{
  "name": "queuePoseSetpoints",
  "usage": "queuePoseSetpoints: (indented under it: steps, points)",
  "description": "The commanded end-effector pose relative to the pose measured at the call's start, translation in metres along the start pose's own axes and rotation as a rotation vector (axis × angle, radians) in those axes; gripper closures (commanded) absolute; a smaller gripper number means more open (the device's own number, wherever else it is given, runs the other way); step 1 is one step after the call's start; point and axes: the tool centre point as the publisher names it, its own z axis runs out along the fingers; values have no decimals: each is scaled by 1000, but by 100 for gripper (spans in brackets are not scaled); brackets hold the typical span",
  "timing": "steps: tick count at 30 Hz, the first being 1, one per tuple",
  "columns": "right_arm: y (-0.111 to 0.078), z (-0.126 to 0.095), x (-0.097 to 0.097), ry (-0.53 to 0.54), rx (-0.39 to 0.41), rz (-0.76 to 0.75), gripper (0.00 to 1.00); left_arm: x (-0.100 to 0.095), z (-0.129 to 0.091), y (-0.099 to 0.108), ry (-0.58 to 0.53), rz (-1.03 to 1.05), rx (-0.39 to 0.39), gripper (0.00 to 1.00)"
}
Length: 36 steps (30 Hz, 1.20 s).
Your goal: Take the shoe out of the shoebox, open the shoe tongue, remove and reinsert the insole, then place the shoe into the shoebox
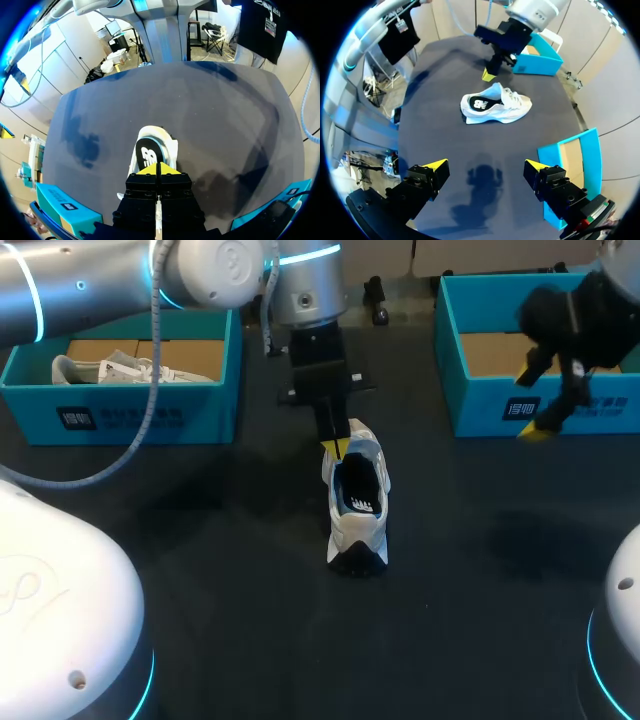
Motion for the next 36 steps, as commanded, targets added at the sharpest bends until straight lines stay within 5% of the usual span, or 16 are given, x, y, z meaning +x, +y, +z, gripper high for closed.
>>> queuePoseSetpoints:
  steps: [1, 20, 36]
  points:
    - [-8, -12, 5, -9, -7, 19, 0, -1, -1, 1, 6, 0, 0, 100]
    - [-8, -13, 5, -6, -10, 17, 0, 0, 0, 1, 21, -5, -1, 100]
    - [-8, -13, 5, -6, -10, 17, 0, -3, 25, 5, 31, -44, -104, 100]
